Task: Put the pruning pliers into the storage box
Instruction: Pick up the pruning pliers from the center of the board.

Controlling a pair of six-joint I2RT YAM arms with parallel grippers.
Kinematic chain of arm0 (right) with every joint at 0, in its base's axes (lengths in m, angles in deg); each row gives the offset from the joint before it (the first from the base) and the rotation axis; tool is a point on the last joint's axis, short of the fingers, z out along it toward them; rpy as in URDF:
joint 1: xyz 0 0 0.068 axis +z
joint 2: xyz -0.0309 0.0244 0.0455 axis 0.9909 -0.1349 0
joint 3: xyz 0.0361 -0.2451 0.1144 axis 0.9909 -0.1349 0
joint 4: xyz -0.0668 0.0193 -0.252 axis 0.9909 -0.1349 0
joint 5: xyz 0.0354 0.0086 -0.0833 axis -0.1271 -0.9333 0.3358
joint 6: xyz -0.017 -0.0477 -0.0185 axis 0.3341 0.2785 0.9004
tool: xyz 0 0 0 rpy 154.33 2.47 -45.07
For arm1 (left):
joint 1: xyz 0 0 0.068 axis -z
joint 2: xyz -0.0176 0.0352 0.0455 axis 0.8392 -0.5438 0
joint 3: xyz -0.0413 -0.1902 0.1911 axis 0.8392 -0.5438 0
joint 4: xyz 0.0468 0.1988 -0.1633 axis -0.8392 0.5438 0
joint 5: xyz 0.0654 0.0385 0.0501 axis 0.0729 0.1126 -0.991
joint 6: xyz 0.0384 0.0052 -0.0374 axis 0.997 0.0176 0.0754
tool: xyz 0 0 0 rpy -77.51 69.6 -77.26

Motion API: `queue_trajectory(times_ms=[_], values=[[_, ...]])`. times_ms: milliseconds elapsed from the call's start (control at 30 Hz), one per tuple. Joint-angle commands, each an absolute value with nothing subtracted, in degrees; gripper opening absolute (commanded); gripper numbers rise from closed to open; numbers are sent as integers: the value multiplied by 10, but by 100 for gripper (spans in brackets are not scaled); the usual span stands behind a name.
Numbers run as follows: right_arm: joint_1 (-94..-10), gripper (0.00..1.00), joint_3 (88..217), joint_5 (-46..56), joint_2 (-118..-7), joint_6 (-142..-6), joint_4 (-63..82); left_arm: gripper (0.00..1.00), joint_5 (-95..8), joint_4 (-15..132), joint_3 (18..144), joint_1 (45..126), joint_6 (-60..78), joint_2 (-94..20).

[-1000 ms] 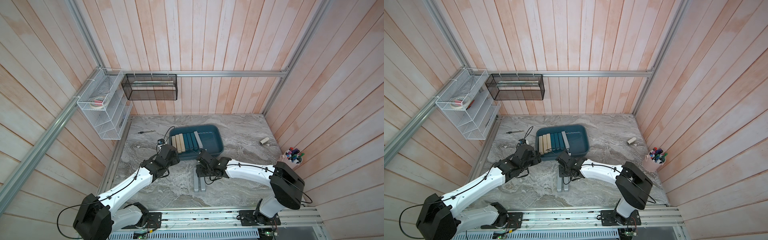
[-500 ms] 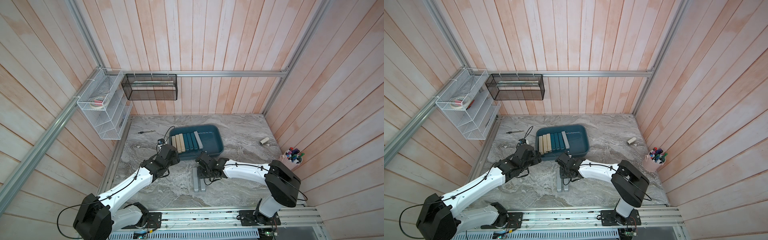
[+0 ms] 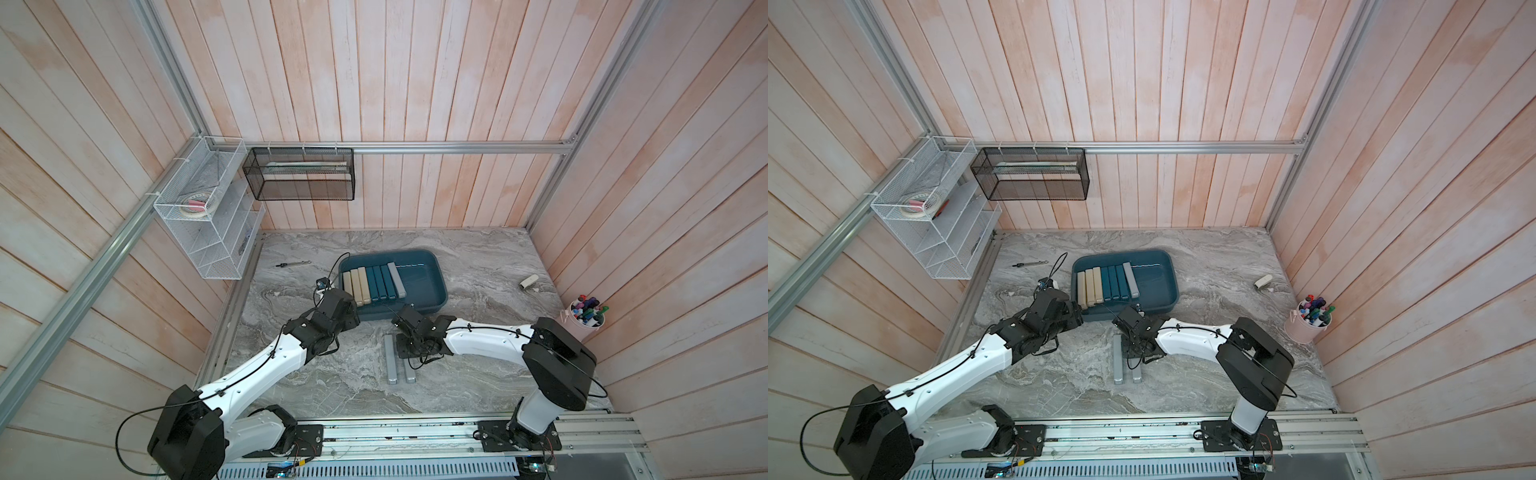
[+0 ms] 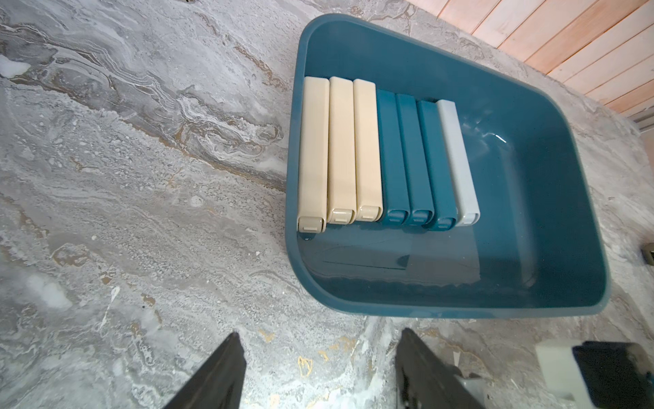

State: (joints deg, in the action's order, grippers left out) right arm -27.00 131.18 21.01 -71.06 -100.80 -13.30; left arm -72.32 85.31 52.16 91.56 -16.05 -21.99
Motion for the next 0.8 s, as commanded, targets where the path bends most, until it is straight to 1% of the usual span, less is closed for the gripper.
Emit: queue_trajectory(times_ms=[0, 167, 300, 467, 567, 767], values=[[-274, 31, 1312, 205, -722, -997, -143, 71, -721, 843, 531, 912, -150, -227], [-274, 28, 1325, 207, -715, -984, -167, 71, -721, 840, 529, 912, -150, -229], [-274, 26, 1341, 212, -687, -968, -208, 71, -720, 837, 525, 912, -152, -229], [-281, 26, 1324, 160, -624, -930, -194, 71, -723, 832, 526, 912, -149, -229], [-300, 26, 1328, 119, -591, -917, -191, 71, -722, 833, 530, 912, -147, -228], [-369, 25, 1406, 118, -579, -858, -231, 71, -720, 836, 530, 912, -149, -224]])
